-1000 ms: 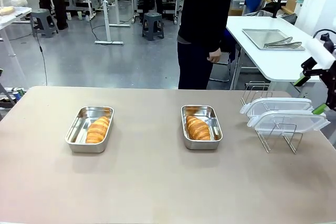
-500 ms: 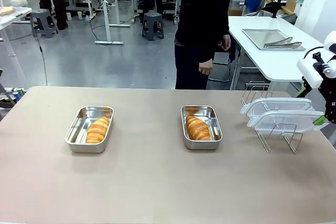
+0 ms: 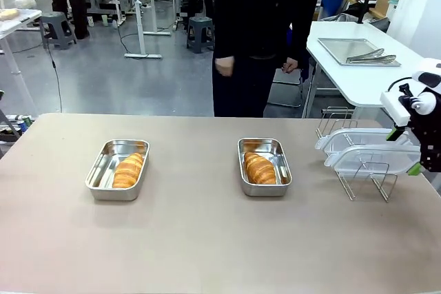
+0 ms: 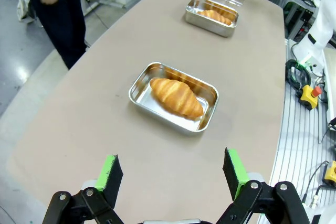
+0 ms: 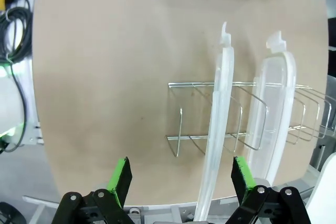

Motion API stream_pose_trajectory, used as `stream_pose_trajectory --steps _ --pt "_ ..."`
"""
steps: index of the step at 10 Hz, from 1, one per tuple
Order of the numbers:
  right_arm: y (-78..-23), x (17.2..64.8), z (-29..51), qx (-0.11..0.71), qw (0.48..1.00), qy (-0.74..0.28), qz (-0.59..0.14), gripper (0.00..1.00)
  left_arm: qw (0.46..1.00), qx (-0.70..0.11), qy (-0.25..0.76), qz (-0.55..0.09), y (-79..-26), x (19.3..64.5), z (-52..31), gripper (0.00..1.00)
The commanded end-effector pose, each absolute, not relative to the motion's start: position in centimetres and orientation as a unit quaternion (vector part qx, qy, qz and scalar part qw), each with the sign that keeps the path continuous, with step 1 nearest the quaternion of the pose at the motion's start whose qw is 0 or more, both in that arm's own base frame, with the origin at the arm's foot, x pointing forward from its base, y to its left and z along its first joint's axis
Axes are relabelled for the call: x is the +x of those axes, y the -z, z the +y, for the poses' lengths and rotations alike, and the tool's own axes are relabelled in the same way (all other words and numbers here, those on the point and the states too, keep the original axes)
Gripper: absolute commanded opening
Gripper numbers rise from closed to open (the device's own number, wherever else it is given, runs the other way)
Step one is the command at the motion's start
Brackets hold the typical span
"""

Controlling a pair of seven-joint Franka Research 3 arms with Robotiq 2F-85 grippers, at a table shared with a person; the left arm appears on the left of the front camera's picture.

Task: Place the bread in airtight containers.
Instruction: Pick up one Airtight Container lid and hand it to the human.

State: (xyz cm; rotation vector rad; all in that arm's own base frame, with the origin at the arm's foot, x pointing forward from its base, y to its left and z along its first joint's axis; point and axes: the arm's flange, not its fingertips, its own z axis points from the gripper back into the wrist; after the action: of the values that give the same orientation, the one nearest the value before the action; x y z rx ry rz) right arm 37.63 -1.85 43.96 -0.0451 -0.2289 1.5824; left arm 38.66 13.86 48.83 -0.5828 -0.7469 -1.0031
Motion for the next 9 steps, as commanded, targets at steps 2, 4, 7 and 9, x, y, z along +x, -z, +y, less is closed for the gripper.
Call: stream_pose_trajectory --steps 2,4,7,9 --pt "-43.39 38.98 -2.11 -0.031 0.696 -0.707 -0.122 1.00 0.769 -0.266 0.468 -0.344 -48.88 38.65 13.91 1.00" --pt "-43.67 38.93 -2.20 -0.032 0.702 -0.701 -0.124 0.41 0.769 -0.266 0.468 -0.344 -48.88 38.65 13.91 1.00" --pt "-43.61 39.25 -2.17 -0.035 0.701 -0.702 -0.122 0.00 0.769 -0.266 0.468 -0.344 -48.88 38.65 13.91 1.00" --pt "-43.35 39.61 -2.17 -0.033 0.701 -0.701 -0.124 0.00 0.769 -0.266 0.468 -0.344 -48.88 38.65 13.91 1.00"
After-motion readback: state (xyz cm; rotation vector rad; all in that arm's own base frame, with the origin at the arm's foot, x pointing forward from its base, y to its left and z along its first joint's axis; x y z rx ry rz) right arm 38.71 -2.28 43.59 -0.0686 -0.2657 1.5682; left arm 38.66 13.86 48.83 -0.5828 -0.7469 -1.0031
